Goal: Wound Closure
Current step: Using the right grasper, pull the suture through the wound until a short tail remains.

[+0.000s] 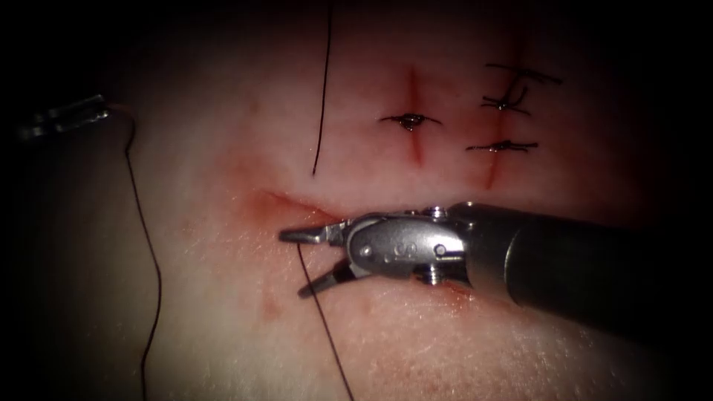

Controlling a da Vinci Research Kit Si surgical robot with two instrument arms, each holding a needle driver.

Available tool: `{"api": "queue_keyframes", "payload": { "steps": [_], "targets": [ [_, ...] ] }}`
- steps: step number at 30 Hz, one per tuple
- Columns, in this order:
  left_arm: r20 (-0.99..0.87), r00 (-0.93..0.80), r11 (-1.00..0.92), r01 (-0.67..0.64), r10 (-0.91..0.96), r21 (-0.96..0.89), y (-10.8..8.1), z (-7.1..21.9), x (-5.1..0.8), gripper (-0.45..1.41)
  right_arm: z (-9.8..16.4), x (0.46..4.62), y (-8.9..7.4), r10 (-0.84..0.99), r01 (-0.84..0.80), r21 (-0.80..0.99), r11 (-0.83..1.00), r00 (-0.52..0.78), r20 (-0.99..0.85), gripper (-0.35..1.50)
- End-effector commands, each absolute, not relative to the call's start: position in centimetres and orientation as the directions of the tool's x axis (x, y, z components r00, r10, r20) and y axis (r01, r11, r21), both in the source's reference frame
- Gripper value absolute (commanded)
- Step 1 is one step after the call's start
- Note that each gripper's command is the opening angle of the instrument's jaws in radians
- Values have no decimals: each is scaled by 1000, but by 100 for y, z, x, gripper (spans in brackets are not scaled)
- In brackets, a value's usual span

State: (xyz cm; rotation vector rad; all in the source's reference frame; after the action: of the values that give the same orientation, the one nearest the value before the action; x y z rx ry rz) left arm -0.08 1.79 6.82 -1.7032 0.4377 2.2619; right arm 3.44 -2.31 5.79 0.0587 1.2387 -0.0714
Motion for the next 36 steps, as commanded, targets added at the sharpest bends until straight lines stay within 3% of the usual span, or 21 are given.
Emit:
{"api": "queue_keyframes", "payload": {
  "steps": [1, 7, 8, 9, 10, 21, 28, 36],
  "targets": [
    [-963, -268, -917, -393, 37, 74, 177, 687, -12, -45, 589, 356, -223, -26, 82, 1, 997, 326, -945, 121],
    [-963, -268, -917, -392, 37, 73, 177, 687, -12, -45, 596, 353, -218, -24, 64, -2, 998, 342, -939, 93],
    [-963, -268, -917, -392, 37, 73, 177, 687, -12, -45, 596, 353, -218, -25, 56, -6, 998, 350, -937, 76],
    [-963, -268, -917, -392, 38, 73, 177, 687, -12, -45, 595, 353, -220, -25, 44, -10, 999, 361, -932, -1],
    [-963, -268, -917, -392, 37, 73, 177, 687, -12, -45, 594, 352, -221, -30, 45, -15, 999, 361, -932, -35],
    [-963, -268, -917, -392, 38, 73, 177, 687, -12, -45, 575, 339, -244, -1, 78, 33, 996, 407, -914, -35],
    [-963, -268, -917, -392, 38, 73, 177, 686, -12, -45, 511, 311, -339, -40, 217, 46, 975, 374, -926, -35],
    [-963, -268, -917, -392, 38, 73, 177, 686, -12, -45, 471, 310, -413, -55, 330, 68, 942, 350, -935, -35]
  ]
}}
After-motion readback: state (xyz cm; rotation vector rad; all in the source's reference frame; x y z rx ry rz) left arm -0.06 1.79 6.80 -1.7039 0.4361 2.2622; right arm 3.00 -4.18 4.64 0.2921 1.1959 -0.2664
